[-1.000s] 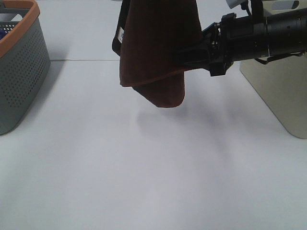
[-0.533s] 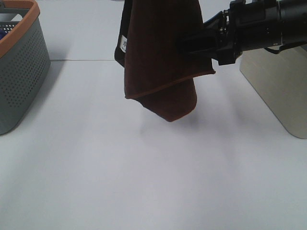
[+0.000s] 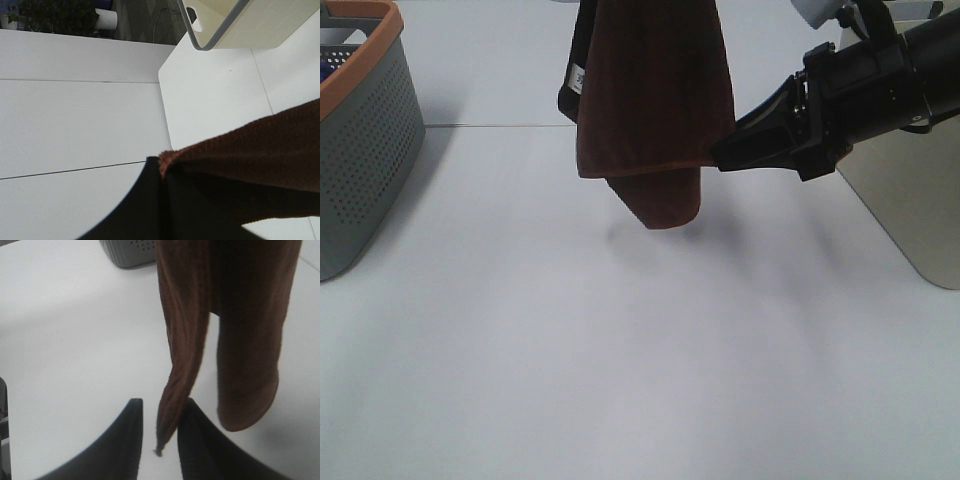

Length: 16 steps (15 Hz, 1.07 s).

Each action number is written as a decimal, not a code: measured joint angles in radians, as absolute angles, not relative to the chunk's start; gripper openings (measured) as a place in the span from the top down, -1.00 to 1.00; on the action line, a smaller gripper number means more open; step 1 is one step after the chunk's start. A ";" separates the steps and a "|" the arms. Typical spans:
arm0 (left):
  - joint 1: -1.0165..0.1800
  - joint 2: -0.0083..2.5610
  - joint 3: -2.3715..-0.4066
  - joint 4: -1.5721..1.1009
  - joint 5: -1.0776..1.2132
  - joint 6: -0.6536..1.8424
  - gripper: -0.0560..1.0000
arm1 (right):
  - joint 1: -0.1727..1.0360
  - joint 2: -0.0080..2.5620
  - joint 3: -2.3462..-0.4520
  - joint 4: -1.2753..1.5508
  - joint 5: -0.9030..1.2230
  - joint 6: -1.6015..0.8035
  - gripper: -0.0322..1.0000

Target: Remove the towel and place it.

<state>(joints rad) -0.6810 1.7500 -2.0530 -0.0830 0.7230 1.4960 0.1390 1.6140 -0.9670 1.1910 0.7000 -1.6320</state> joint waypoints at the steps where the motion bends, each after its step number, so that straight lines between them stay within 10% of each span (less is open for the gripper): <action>1: -0.681 1.750 -2.053 -0.083 0.723 1.493 0.89 | 0.139 1.614 -0.967 1.185 0.700 -1.619 0.61; 16: -0.651 1.750 -2.053 -0.069 0.795 1.263 0.89 | 0.139 1.582 -0.967 1.226 0.616 -1.536 0.94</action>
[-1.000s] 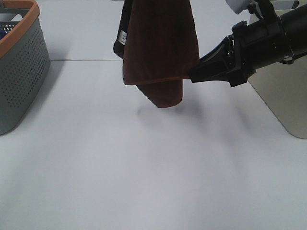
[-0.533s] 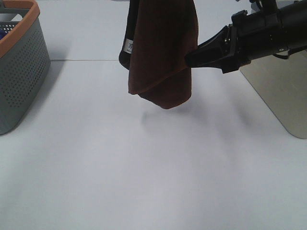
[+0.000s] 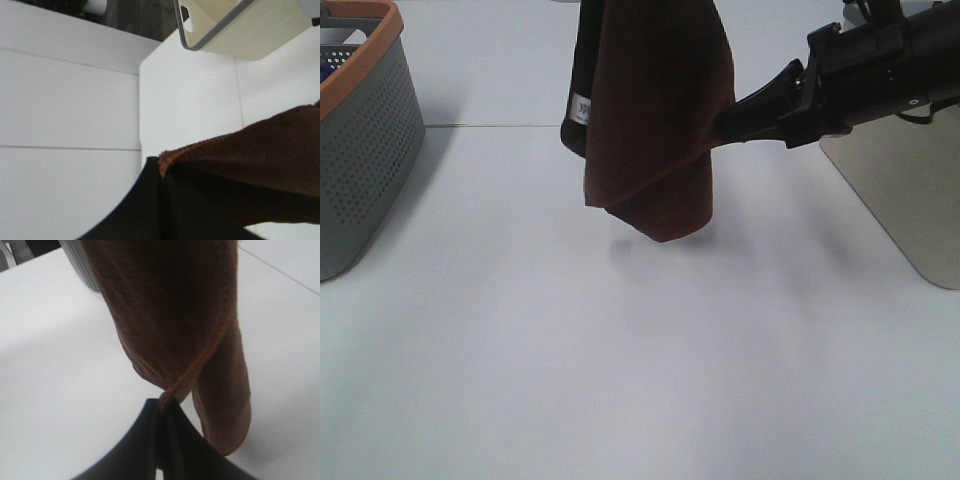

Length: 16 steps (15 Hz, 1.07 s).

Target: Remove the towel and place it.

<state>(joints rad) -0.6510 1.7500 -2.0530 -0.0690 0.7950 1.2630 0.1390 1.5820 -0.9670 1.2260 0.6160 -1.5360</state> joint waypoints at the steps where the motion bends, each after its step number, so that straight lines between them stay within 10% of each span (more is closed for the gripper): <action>1: -0.630 1.750 -2.053 -0.039 0.832 1.181 0.89 | 0.139 1.550 -0.967 1.163 0.584 -1.490 0.94; 16: -0.527 1.855 -2.053 0.271 0.908 0.633 0.89 | 0.139 1.595 -1.227 0.962 0.283 -1.438 0.94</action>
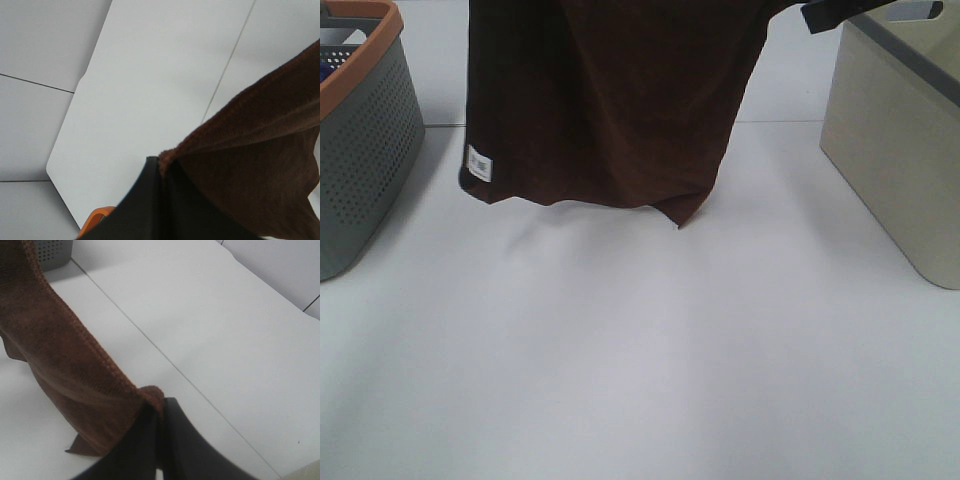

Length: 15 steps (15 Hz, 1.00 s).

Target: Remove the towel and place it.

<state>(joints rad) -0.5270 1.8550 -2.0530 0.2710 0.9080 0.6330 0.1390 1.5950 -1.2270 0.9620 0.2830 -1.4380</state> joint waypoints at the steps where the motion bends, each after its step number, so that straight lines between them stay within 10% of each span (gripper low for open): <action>1: -0.501 1.880 -2.053 0.272 0.862 0.623 0.89 | 0.139 1.642 -1.273 0.960 0.266 -1.440 0.94; 8: -0.418 2.021 -2.053 0.276 0.502 0.598 0.89 | 0.139 1.970 -1.675 0.945 0.229 -1.450 0.94; 15: -0.417 2.072 -2.053 0.145 0.885 0.649 0.89 | 0.139 1.920 -1.588 0.579 0.417 -1.199 0.94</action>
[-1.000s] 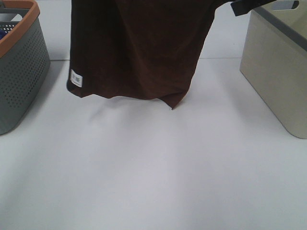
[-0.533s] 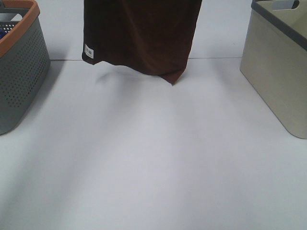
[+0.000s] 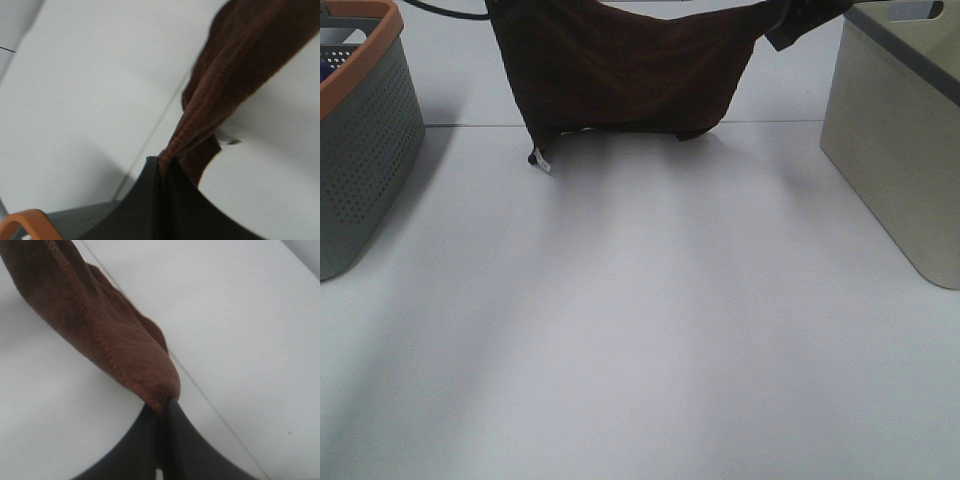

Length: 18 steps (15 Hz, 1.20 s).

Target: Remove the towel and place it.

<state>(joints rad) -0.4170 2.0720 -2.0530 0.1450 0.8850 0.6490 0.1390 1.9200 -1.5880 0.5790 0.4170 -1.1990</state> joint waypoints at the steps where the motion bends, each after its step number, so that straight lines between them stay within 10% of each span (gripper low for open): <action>1: -0.417 2.072 -2.053 0.122 0.935 0.671 0.89 | 0.139 1.912 -1.581 0.546 0.448 -1.176 0.94; 8: -0.417 2.070 -1.857 -0.175 1.213 0.921 0.89 | 0.139 1.899 -1.527 0.360 1.047 -0.883 0.94; 18: -0.419 2.070 -1.514 -0.239 1.212 0.994 0.89 | 0.140 1.899 -1.228 0.380 1.061 -0.836 0.94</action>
<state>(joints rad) -0.4190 2.0700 -1.5140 -0.2390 1.2120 0.9940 0.1400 1.8990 -1.2280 0.3800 1.0610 -0.8360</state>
